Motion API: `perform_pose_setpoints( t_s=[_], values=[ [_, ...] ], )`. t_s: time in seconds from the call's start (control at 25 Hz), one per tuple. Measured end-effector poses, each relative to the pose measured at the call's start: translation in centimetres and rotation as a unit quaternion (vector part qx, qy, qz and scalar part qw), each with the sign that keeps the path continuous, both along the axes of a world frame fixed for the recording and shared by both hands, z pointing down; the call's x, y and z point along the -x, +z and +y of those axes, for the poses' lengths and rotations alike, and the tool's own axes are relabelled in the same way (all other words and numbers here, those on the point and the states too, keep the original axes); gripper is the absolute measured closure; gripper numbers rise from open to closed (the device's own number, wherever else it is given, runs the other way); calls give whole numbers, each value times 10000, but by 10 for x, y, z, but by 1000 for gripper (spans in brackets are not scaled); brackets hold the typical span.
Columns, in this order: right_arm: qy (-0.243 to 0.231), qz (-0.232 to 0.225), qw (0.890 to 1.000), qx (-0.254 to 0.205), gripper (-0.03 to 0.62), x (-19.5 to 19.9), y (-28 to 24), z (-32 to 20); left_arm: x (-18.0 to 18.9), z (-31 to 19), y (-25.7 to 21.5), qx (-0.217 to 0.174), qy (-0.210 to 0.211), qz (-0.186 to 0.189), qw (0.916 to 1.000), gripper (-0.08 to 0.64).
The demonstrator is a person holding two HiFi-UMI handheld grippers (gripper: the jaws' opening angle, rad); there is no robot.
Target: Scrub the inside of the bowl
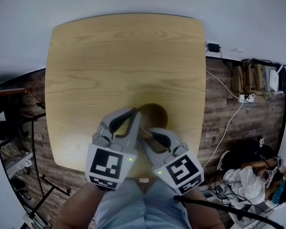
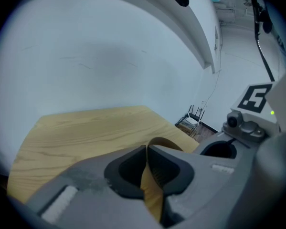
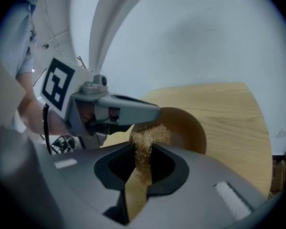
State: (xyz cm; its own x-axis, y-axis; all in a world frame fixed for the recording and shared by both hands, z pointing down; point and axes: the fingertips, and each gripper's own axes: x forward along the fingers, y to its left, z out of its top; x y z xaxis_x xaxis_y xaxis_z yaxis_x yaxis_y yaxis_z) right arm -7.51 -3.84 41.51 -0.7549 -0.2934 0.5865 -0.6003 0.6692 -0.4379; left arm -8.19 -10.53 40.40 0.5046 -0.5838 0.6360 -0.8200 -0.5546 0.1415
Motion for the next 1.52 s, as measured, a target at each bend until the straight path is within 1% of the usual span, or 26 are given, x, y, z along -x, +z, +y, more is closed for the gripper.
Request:
perform_pose_setpoints(
  t_s=[0.12,0.28,0.4,0.56,0.76,0.96,1.08,1.16,1.28,1.52],
  values=[
    [-167,-165,9997,47,532,2,-4,7,4,-2,1,27,-42,-65,10000,523],
    [-216,-376,9990,88,532,-5,-18,12,11,-2,4,63,-186,-152,9997,524],
    [-95,-495,9987,45,532,-14,-29,15,13,-2,6,127,-328,-163,9993,525],
    [87,-639,9978,-161,531,-31,-47,17,11,-2,2,100,-364,-285,9989,525],
    [299,-626,9967,-410,531,-49,-66,14,15,-1,2,180,-414,-400,9982,525],
    [472,-423,9964,-563,531,-65,-67,8,11,3,2,190,-448,-443,9978,525],
    [437,-263,9967,-634,531,-65,-61,3,9,4,3,185,-387,-434,9981,525],
    [357,-136,9968,-708,531,-63,-55,-1,6,6,3,185,-338,-433,9983,525],
    [117,156,9960,-866,531,-59,-44,-8,1,3,2,169,-262,-420,9986,525],
    [-279,740,9899,-1176,531,-52,-26,-27,-7,2,5,112,56,-490,9987,525]
  ],
)
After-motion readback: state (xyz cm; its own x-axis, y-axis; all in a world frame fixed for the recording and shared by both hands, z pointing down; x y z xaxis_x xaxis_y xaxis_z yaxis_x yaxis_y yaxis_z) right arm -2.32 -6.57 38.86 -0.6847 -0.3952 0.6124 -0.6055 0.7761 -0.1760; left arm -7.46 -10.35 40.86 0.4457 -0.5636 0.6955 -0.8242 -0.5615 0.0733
